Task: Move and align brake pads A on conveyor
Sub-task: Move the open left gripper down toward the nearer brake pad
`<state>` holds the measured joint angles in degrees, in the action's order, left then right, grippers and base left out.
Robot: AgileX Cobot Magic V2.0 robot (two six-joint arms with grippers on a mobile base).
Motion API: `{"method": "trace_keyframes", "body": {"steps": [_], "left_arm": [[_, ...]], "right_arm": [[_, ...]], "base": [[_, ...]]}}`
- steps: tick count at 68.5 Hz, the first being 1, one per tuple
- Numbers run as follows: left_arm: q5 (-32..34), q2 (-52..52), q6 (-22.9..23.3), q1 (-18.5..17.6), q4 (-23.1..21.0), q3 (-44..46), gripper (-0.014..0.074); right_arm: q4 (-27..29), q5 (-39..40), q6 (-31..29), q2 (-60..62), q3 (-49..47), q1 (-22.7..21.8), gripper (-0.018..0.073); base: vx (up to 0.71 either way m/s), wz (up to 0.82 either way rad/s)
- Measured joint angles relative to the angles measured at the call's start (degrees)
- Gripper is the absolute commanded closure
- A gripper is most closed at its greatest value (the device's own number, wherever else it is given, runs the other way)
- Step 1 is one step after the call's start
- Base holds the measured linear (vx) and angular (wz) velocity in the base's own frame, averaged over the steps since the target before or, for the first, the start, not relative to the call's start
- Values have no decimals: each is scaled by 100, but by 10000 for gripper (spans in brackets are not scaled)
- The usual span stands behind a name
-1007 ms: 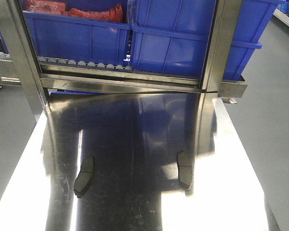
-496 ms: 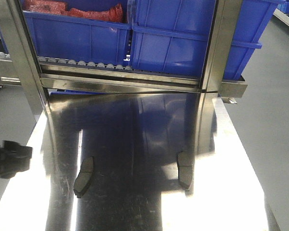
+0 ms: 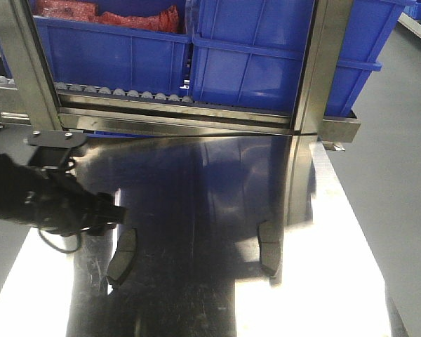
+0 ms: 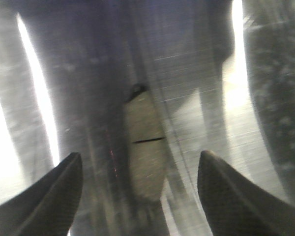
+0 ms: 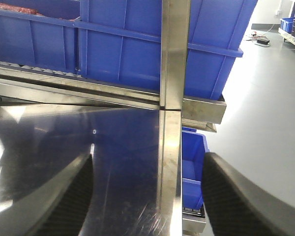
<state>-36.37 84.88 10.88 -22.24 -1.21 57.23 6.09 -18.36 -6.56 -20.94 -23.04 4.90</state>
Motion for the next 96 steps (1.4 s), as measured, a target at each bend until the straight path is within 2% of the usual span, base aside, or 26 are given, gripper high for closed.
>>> {"method": "trace_keyframes", "body": {"steps": [14,48,96], "left_arm": [[-30,659,291,-182,-7,227,108],[-653,1810,534,-201,-7,977,108],[-1479,2653,553,-201,5,1687,109]], "right_arm": [[0,0,0,0,0,0,96],[0,0,0,0,0,0,96],[0,0,0,0,0,0,96]], "base": [[0,0],[0,0],[0,0]]}}
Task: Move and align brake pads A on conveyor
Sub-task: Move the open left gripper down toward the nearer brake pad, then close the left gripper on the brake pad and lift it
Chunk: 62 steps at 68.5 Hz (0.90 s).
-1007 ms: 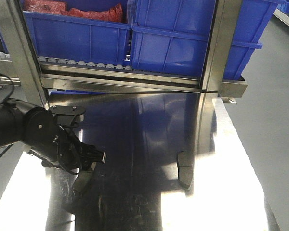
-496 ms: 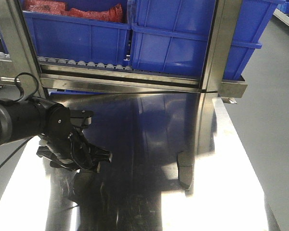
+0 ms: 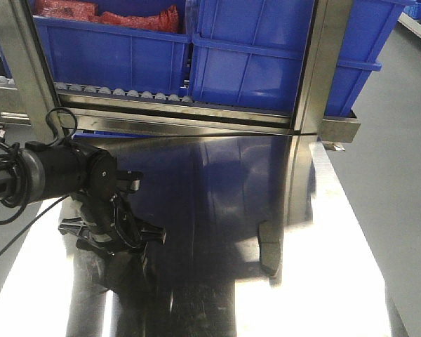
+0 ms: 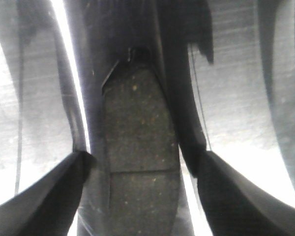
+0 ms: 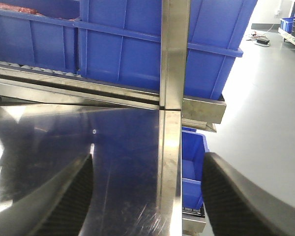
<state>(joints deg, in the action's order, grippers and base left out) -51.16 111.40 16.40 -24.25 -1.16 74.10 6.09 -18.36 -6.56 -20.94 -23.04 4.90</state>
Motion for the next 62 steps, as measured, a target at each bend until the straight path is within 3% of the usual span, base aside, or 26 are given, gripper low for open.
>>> {"method": "trace_keyframes", "body": {"steps": [16,35,49,62], "left_arm": [[-11,33,-19,0,-1,41,204],[20,33,-96,0,19,41,608],[173,-121,-101,0,53,18,604],[644,-985,-44,0,328,-444,603]], "right_arm": [[0,0,0,0,0,0,96],[0,0,0,0,0,0,96],[0,0,0,0,0,0,96],[0,0,0,0,0,0,96]], "base": [[0,0],[0,0],[0,0],[0,0]]}}
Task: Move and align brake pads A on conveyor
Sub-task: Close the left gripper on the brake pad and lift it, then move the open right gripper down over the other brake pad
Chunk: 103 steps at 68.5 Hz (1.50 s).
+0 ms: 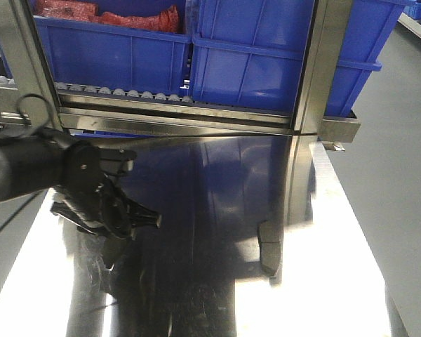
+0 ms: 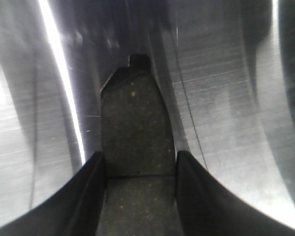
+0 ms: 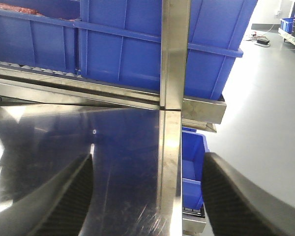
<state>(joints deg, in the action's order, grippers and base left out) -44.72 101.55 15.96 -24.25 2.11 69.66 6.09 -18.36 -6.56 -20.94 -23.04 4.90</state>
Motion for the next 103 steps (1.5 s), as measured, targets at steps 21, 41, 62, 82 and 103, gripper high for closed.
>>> {"method": "trace_keyframes", "body": {"steps": [21,41,62,82,103], "left_arm": [[351,-1715,285,0,635,-1323,603],[884,-3948,286,0,637,-2667,603],[1051,-6164,265,0,637,-3722,603],[885,-8225,244,0,637,-4473,603],[842,-8841,239,0,668,-4596,603]], "right_arm": [[0,0,0,0,0,0,96],[0,0,0,0,0,0,96],[0,0,0,0,0,0,96],[0,0,0,0,0,0,96],[0,0,0,0,0,0,96]], "base": [[0,0],[0,0],[0,0],[0,0],[0,0]]}}
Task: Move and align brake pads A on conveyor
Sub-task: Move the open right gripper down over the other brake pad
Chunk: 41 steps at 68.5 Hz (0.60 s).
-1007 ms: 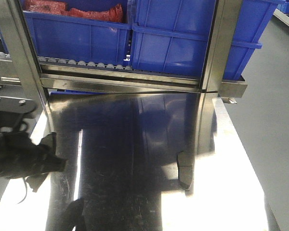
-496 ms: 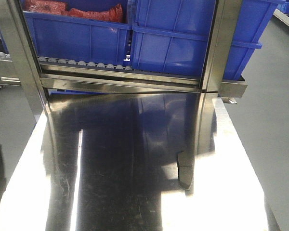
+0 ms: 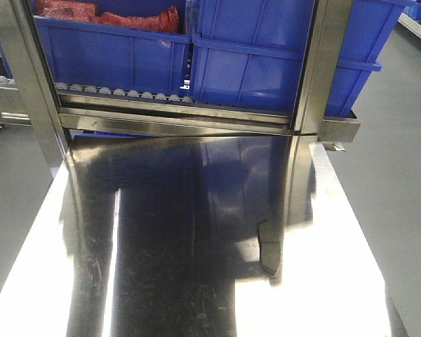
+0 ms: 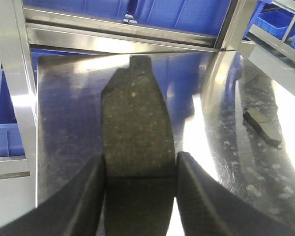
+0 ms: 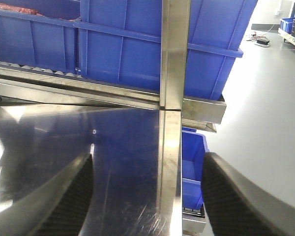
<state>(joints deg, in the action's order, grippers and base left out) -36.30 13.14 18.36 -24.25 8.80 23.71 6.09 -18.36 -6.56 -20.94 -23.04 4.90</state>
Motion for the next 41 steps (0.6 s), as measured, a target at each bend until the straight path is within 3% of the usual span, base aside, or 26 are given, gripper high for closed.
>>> {"method": "trace_keyframes", "body": {"steps": [41], "left_arm": [[0,0,0,0,0,0,603]], "right_arm": [[0,0,0,0,0,0,96]], "base": [[0,0]]}}
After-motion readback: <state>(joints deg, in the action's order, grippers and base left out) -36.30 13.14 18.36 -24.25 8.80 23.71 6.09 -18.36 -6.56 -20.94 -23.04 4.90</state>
